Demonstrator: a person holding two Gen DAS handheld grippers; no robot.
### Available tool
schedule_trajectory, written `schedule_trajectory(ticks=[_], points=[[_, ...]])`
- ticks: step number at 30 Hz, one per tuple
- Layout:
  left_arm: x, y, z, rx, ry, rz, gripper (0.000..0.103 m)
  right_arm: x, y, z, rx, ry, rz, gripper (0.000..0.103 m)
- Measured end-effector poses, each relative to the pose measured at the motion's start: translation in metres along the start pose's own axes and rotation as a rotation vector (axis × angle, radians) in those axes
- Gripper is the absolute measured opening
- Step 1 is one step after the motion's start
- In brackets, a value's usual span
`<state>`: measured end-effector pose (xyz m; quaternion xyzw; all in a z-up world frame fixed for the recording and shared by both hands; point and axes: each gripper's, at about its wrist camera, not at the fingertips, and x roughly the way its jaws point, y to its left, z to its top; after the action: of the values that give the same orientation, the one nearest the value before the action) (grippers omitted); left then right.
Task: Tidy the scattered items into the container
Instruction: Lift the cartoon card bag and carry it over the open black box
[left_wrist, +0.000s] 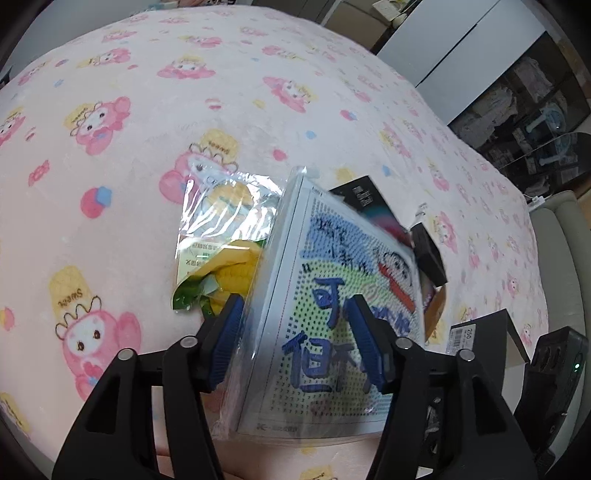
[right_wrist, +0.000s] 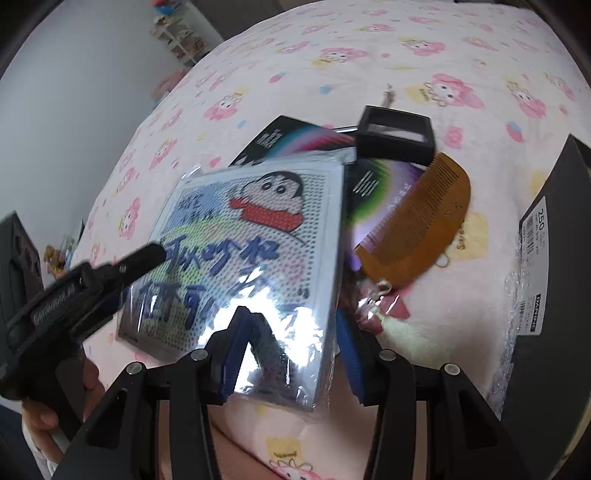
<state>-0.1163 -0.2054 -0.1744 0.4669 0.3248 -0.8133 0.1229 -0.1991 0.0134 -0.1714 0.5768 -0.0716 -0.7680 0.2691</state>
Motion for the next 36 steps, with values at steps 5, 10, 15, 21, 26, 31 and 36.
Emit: schedule_trajectory(ticks=[5,10,15,21,26,31,36], points=[[0.009,0.000,0.001,0.003,0.020,-0.011,0.068,0.015,0.009,0.014,-0.025,-0.013,0.018,0.046],[0.000,-0.007,-0.001,0.040,0.001,-0.055,0.064,0.013,0.013,0.020,-0.036,-0.045,0.005,0.041],[-0.009,-0.013,-0.004,0.076,-0.016,-0.101,0.058,-0.019,0.005,0.010,-0.038,-0.089,0.027,0.038],[-0.011,-0.024,-0.019,0.113,0.054,-0.140,0.058,-0.046,-0.003,-0.010,-0.043,-0.087,0.026,0.037],[0.001,-0.026,-0.024,0.108,0.128,-0.103,0.063,-0.050,-0.021,-0.031,-0.035,-0.055,0.028,0.037],[0.020,-0.023,-0.023,0.075,0.183,-0.092,0.071,-0.031,-0.031,-0.035,-0.020,-0.023,0.035,0.039],[0.022,-0.023,-0.024,0.072,0.184,-0.107,0.072,-0.020,-0.033,-0.033,-0.033,-0.039,0.018,0.044]])
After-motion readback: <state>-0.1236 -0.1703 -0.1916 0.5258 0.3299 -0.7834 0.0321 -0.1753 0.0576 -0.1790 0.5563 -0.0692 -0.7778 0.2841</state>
